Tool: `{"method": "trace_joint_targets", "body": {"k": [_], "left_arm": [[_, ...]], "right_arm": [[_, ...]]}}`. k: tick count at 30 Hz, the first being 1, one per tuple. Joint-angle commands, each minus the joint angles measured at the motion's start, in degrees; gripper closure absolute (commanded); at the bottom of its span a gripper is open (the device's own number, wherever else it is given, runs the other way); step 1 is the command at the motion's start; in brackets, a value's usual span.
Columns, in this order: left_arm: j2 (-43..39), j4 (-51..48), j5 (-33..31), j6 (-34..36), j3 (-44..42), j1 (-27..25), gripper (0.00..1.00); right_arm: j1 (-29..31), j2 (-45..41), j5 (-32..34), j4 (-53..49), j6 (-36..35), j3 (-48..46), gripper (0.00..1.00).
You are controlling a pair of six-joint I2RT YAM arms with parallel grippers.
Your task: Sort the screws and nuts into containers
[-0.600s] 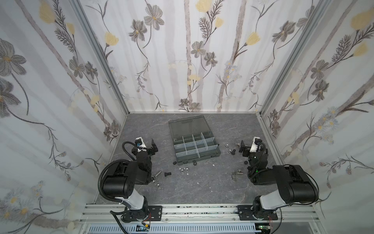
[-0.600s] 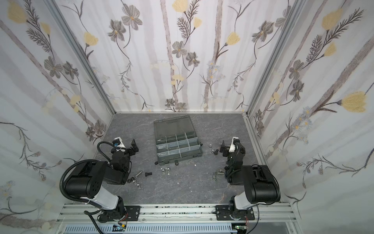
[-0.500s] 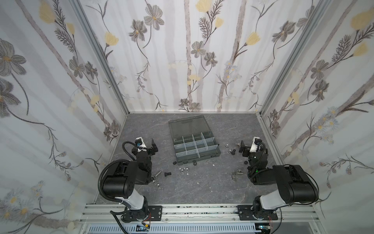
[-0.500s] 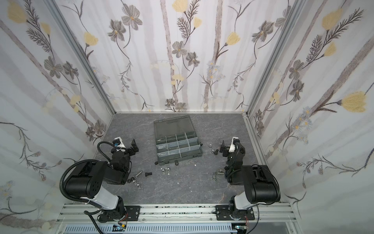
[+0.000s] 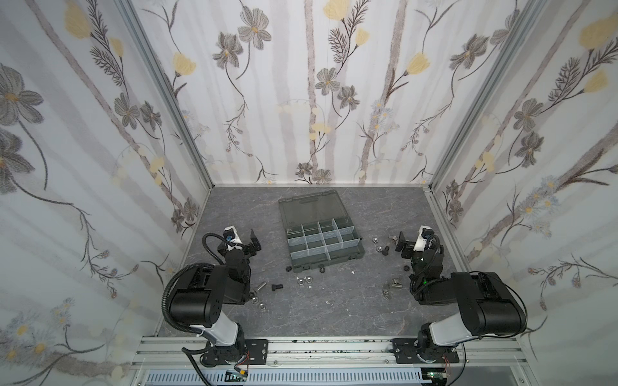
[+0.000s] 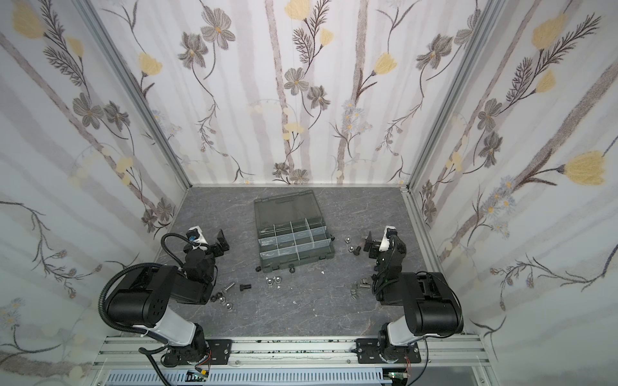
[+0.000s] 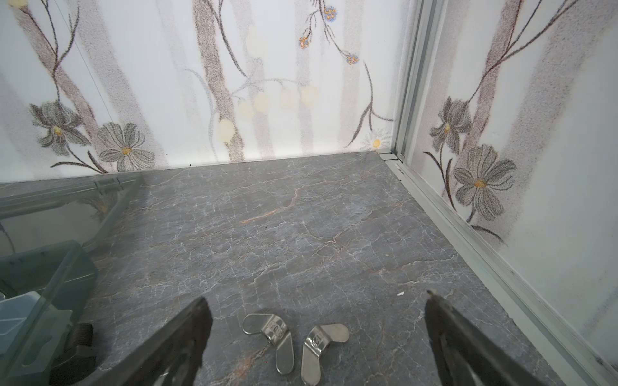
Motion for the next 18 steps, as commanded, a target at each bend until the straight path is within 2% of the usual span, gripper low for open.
{"method": "trace_joint_targets", "body": {"k": [1,9,11,12,15,18], "left_arm": [[-0.06,0.48,-0.46,0.47,0.34,0.04,0.00],[-0.10,0.43,-0.28,0.33,0.35,0.10,0.00],[-1.73,-2.14,-3.98,-1.33,0.68,0.13,0.00],[-2.20,-1.43,-3.62,-1.45,0.35,0.36,0.00],[-2.25,0.70,-4.44,0.00,-0.65,-0.82,0.00],[-2.01,3.43,-6.66,2.31,-1.67,-3.04,0.00]], "right_arm": [[0.02,0.17,-0.58,0.55,-0.21,0.28,0.00],[0.06,-0.06,-0.52,0.90,-0.32,-0.05,0.00],[0.19,-0.88,2.79,2.14,0.87,-0.78,0.00],[0.18,-2.45,4.63,1.94,1.51,-1.38,0.00],[0.11,-9.19,7.77,-4.11,2.26,-1.34,0.00],[0.22,-16.17,11.57,-15.11,4.74,1.46,0.00]]}}
